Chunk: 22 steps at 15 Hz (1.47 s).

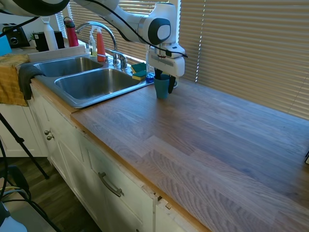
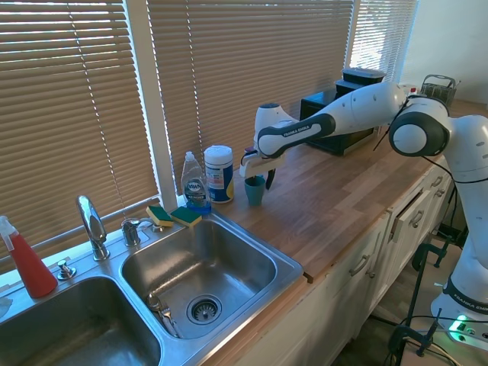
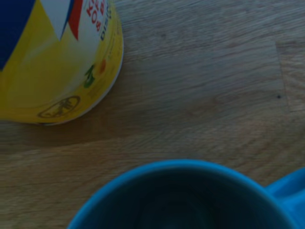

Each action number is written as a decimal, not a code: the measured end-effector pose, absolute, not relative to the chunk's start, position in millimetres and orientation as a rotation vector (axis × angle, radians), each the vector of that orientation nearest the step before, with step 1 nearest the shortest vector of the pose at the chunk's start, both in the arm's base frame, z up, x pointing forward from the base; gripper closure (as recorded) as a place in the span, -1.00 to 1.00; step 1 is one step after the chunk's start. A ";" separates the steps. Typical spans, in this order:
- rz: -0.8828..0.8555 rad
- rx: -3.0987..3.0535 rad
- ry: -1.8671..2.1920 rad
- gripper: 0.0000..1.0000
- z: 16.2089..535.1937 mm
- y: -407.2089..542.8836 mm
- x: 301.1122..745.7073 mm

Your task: Put the mug in the sink

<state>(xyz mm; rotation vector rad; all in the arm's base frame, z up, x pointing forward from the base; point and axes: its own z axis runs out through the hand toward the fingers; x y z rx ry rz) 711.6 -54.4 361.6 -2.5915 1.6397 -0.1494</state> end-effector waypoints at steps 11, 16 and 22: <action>-0.132 -2.585 1.643 1.00 360.6 -53.7 711.0; -0.145 -2.579 1.627 1.00 369.2 -51.7 710.6; -0.165 -2.584 1.515 1.00 395.0 -20.7 703.1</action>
